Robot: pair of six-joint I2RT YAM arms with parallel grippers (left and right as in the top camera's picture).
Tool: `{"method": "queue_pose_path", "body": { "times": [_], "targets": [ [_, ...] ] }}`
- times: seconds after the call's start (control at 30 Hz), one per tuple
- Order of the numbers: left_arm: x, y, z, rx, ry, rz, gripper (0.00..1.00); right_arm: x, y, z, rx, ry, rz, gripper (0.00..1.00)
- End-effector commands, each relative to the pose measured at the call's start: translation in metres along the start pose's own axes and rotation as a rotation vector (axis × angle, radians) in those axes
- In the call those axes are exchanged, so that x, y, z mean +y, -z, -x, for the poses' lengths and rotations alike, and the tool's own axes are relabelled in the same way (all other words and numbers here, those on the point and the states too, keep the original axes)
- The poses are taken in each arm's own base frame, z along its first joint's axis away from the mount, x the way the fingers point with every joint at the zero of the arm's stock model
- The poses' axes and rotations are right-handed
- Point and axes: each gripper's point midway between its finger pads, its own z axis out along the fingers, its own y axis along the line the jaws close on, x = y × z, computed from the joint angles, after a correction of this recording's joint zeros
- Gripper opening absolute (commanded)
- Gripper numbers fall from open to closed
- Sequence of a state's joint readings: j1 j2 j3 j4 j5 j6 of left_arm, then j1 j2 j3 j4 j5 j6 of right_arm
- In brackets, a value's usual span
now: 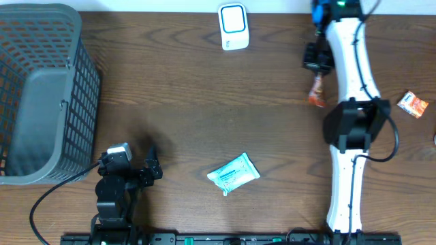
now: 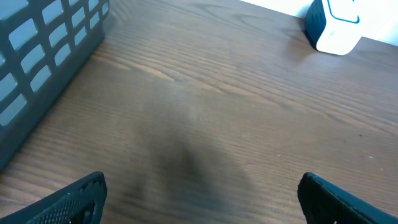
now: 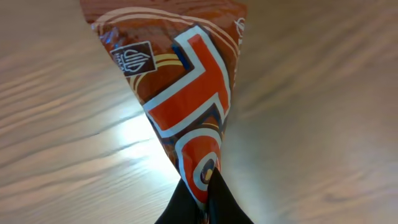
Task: Scan the item barcode
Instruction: 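Carry TOP bar right and release it near other items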
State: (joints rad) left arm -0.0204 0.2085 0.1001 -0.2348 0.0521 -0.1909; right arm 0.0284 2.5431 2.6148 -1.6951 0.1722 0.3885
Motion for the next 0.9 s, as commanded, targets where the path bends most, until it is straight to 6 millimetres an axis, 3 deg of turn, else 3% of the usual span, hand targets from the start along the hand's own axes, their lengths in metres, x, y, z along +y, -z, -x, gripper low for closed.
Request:
{"method": "queue_pose_path", "body": {
  "times": [0.0, 0.13, 0.47, 0.87],
  "targets": [
    [0.006, -0.003, -0.012, 0.027, 0.011, 0.024, 0.98, -0.050, 0.002, 0.011, -0.021, -0.055, -0.083, 0.01],
    [0.006, -0.003, -0.012, 0.027, 0.011, 0.024, 0.98, -0.096, -0.016, 0.015, 0.008, -0.106, -0.163, 0.01],
    [0.006, -0.003, -0.012, 0.027, 0.011, 0.024, 0.98, -0.159, -0.082, 0.007, 0.120, -0.210, -0.190, 0.01],
    [0.006, -0.003, -0.012, 0.027, 0.011, 0.024, 0.98, -0.269, -0.105, -0.009, 0.173, -0.449, -0.187, 0.01]
  ]
}}
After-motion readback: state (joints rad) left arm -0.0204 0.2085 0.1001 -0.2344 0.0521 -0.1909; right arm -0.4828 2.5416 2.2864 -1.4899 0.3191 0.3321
